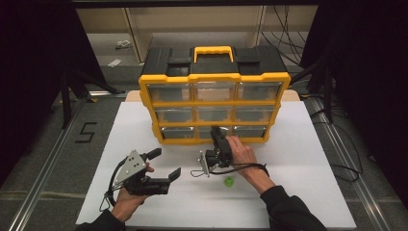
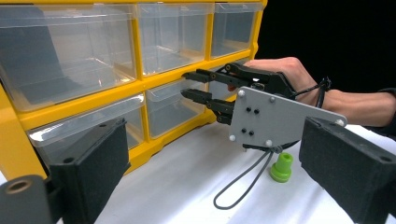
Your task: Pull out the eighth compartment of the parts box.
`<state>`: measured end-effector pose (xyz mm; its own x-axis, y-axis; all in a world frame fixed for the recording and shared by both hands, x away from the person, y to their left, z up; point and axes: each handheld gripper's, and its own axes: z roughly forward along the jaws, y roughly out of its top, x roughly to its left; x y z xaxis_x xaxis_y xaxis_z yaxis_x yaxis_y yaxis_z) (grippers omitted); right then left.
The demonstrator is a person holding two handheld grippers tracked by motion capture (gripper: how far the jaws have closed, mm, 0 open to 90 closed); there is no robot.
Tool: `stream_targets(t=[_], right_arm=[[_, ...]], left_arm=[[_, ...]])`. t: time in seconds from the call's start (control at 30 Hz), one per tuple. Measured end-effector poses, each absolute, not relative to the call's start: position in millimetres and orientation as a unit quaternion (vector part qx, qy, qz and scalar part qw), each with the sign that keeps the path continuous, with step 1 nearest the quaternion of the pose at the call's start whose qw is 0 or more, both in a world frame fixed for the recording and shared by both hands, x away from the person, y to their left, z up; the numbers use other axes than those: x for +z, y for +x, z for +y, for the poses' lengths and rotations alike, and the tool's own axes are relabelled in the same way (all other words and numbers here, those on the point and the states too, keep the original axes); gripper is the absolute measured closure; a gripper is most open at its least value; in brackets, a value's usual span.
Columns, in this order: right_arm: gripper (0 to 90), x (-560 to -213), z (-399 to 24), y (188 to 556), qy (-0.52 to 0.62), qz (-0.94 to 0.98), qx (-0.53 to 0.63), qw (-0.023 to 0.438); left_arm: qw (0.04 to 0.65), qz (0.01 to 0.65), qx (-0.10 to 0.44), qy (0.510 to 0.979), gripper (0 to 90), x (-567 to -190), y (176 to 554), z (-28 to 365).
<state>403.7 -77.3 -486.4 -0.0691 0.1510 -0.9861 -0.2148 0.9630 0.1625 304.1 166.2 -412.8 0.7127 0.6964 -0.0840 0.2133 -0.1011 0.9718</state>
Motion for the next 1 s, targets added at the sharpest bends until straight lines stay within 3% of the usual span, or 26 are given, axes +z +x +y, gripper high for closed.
stream_targets(t=[1.0], right_arm=[[76.8, -485.6, -84.0, 377.0, -0.057, 0.723, 0.132, 0.676]], left_arm=[[0.590, 0.317, 0.206, 0.713, 8.4, -411.7, 304.0, 165.6]])
